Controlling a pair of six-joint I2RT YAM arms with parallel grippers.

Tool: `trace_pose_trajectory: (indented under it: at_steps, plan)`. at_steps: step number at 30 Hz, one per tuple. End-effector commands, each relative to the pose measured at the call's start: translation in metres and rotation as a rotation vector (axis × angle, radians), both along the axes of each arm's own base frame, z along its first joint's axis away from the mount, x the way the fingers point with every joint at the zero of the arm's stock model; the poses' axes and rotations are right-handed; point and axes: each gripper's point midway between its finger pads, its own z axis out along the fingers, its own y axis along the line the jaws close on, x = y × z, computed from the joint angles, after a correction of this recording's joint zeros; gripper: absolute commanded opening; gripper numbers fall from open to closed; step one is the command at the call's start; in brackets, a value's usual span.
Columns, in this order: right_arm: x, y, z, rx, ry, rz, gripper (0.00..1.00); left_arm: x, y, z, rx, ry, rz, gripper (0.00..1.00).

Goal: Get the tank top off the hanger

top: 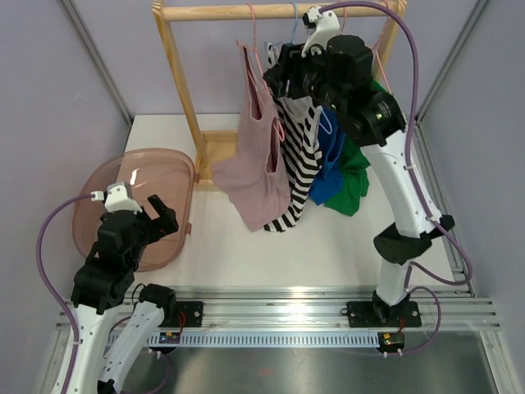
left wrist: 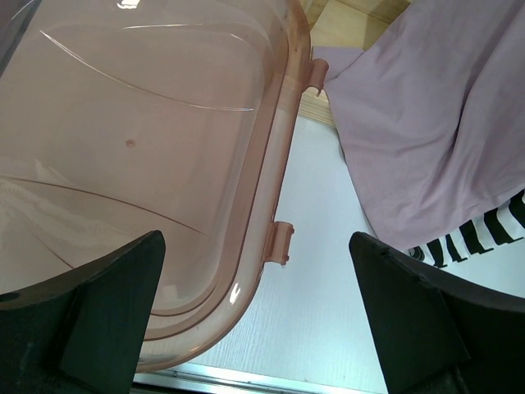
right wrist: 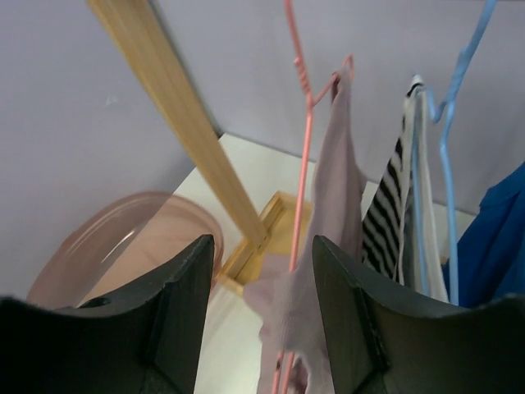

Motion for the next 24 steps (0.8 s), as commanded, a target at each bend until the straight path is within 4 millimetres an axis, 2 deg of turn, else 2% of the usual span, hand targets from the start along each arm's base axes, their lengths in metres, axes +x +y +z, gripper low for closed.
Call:
trace_pose_trajectory:
  at_steps: [1,2,10,11,12,15,18,23,24]
  plan:
    - [0.039,-0.003,-0.014,-0.106,-0.046,-0.134,0.58,0.006,-0.004,0.010,-0.026,-0.056,-0.008,0.99]
    - [0.043,-0.003,-0.011,-0.113,-0.069,-0.142,0.57,0.005,-0.004,0.011,-0.027,-0.060,-0.010,0.99]
    - [0.071,0.033,-0.032,-0.125,-0.098,-0.089,0.47,0.006,-0.005,0.010,-0.027,-0.060,-0.012,0.99]
    - [0.071,0.032,-0.027,-0.114,-0.112,-0.101,0.45,0.006,-0.005,0.010,-0.029,-0.060,-0.011,0.99]
    - [0.073,0.033,-0.027,-0.114,-0.117,-0.107,0.39,0.005,-0.005,0.011,-0.030,-0.063,-0.014,0.99]
    - [0.081,0.031,-0.023,-0.116,-0.149,-0.140,0.31,0.004,-0.005,0.012,-0.031,-0.071,-0.013,0.99]
    - [0.085,0.032,-0.025,-0.126,-0.155,-0.149,0.14,0.004,-0.005,0.013,-0.031,-0.075,-0.020,0.99]
    - [0.079,0.034,-0.020,-0.117,-0.161,-0.135,0.10,0.005,-0.006,0.012,-0.031,-0.072,-0.023,0.99]
    - [0.076,0.032,-0.015,-0.109,-0.170,-0.136,0.01,0.005,-0.006,0.012,-0.030,-0.069,-0.023,0.99]
